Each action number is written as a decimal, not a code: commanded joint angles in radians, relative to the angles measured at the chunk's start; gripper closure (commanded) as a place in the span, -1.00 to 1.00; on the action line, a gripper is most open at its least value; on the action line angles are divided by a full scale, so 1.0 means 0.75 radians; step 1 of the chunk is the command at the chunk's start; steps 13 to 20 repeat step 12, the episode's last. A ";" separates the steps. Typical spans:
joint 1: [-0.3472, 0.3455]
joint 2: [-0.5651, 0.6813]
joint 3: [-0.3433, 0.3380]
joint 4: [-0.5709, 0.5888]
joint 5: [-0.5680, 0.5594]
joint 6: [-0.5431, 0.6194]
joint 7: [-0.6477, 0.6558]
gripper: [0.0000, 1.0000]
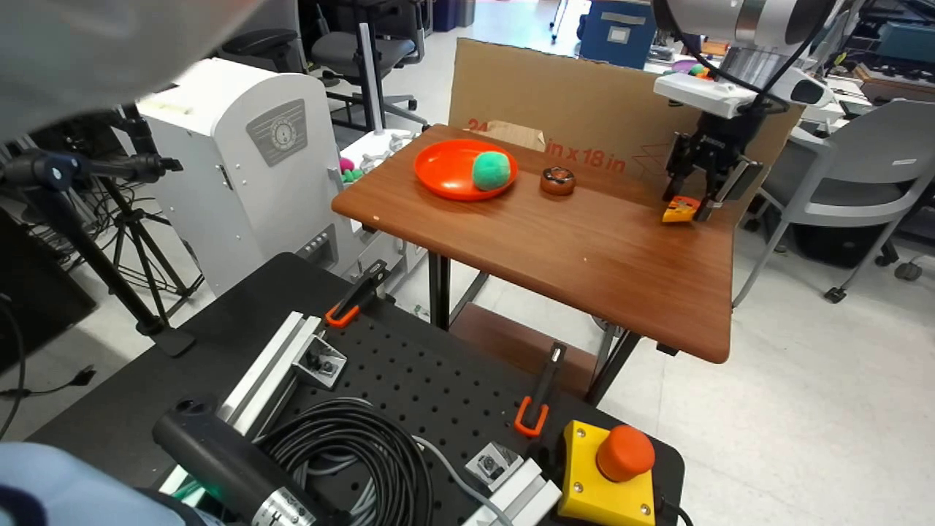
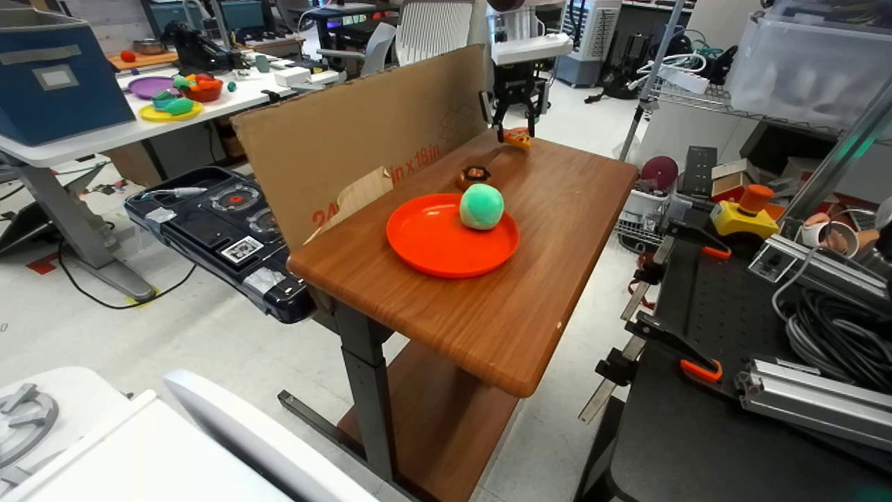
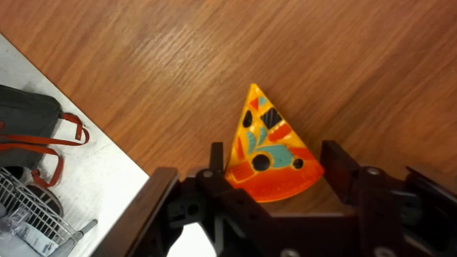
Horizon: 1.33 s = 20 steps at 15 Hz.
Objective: Move the fake pizza slice backward
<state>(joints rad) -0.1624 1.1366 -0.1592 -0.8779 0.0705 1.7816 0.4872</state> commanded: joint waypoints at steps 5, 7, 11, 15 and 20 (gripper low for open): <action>-0.028 0.138 0.001 0.264 0.000 -0.159 0.027 -1.00; -0.030 0.056 0.022 0.178 0.006 -0.181 -0.058 -1.00; -0.020 0.037 0.014 0.162 -0.001 -0.239 -0.129 -1.00; -0.020 0.010 0.016 0.142 -0.001 -0.259 -0.150 -1.00; -0.020 0.010 0.016 0.142 -0.001 -0.259 -0.150 -1.00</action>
